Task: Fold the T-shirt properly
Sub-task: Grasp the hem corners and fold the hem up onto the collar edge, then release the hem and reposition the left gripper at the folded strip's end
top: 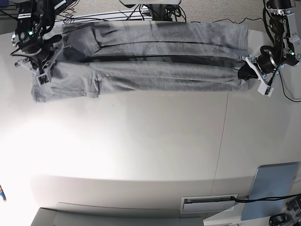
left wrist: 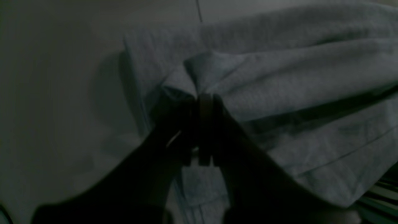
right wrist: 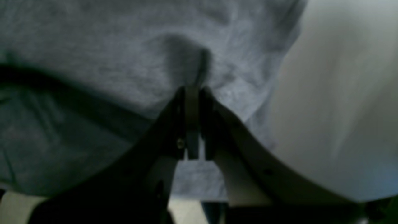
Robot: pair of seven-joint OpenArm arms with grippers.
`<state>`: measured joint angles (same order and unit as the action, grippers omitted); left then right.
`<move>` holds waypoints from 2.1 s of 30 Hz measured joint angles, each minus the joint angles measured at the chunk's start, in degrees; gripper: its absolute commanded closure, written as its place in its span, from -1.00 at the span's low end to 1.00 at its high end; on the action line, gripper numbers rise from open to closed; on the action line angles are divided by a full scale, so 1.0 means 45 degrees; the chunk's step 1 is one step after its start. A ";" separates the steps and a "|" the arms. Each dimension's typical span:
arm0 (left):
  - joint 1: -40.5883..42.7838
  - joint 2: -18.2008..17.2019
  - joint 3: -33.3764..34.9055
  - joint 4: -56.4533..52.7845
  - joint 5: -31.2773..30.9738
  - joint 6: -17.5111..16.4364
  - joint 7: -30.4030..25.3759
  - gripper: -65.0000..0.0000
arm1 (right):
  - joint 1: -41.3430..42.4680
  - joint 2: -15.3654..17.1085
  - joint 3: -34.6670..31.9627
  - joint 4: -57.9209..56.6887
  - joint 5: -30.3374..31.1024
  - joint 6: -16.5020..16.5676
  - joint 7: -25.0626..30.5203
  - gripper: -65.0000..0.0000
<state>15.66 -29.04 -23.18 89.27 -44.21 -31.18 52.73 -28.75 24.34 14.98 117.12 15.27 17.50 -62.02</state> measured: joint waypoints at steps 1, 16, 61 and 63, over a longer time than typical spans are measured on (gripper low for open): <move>0.0005 -0.0010 0.0000 0.0000 0.0005 0.0000 0.0005 1.00 | -0.0107 -0.0015 0.0005 0.0000 0.0000 -0.0019 0.0019 1.00; 0.0010 -0.0015 0.0000 0.0000 0.0000 0.0000 0.0665 1.00 | -0.0675 -0.0010 0.0005 0.0000 -0.0097 -0.0087 -0.0214 1.00; 0.0636 -0.1001 -0.0117 0.0665 -0.0636 0.0738 0.2963 0.05 | -0.0593 0.0019 0.0005 0.0000 -0.1379 0.1049 0.0233 0.17; 0.0918 -0.0996 -0.0117 0.0617 -0.0029 0.1224 0.1904 -0.05 | -0.0593 0.0019 0.0005 0.0000 -0.1375 0.1049 0.0277 0.17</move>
<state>19.79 -33.52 -23.70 92.05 -44.34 -25.67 61.30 -31.42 24.43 15.00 117.12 9.08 22.22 -60.77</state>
